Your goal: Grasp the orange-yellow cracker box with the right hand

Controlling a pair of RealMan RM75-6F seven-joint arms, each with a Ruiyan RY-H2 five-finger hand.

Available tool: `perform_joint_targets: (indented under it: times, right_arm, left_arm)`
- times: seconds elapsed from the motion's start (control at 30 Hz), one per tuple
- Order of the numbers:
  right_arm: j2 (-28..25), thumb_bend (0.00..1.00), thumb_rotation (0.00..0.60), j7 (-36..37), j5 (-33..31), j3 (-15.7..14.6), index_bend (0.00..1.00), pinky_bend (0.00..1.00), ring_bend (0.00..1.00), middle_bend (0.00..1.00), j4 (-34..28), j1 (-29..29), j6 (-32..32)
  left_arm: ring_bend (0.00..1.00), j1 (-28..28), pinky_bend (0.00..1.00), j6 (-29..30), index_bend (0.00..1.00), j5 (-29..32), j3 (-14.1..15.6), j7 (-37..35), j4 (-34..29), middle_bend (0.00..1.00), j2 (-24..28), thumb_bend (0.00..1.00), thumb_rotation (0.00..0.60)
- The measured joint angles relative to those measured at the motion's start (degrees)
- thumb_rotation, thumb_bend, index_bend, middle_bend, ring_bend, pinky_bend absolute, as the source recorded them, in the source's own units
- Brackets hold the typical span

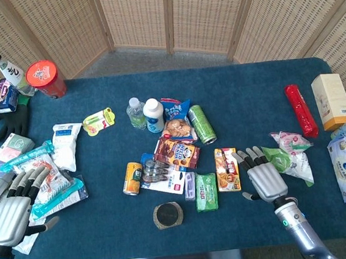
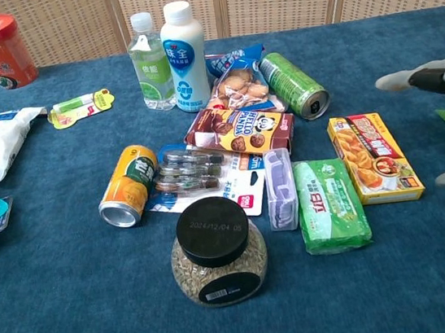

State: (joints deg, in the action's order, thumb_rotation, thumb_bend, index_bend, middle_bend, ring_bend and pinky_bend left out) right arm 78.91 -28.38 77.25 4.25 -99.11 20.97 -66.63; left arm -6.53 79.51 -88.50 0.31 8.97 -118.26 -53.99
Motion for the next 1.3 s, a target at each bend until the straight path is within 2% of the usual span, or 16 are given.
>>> perform_joint_targets:
  times: [0.27, 0.6, 0.9, 1.3]
  right_arm:
    - [6.0, 0.02, 0.56, -4.0, 1.1, 0.3, 0.0, 0.0, 0.0, 0.0, 5.3, 0.7, -3.3]
    - [7.4, 0.01, 0.563, -4.8, 1.4, -1.7, 0.0, 0.0, 0.0, 0.0, 6.0, -0.7, -4.6]
    - [9.3, 0.01, 0.565, -2.9, 1.5, -1.8, 0.0, 0.0, 0.0, 0.0, 9.3, -0.1, -3.3]
    - [8.9, 0.01, 0.572, 1.4, 0.7, 1.3, 0.0, 0.0, 0.0, 0.0, 15.4, 3.1, 0.0]
  left_arm:
    - [0.0, -0.1, 0.0, -0.2, 0.0, 0.2, 0.3, -1.1, 0.3, 0.0, 0.5, 0.0, 0.6]
    - [0.0, -0.5, 0.0, -0.7, 0.0, -0.3, 0.6, -1.6, 0.1, 0.0, 0.9, 0.0, 0.6]
    - [0.0, -0.3, 0.0, -0.3, 0.0, -1.0, 1.0, -1.6, -0.3, 0.0, 1.4, 0.0, 0.6]
    - [0.0, 0.3, 0.0, 0.8, 0.0, -1.7, 1.4, -0.2, -1.6, 0.0, 1.6, 0.0, 0.6]
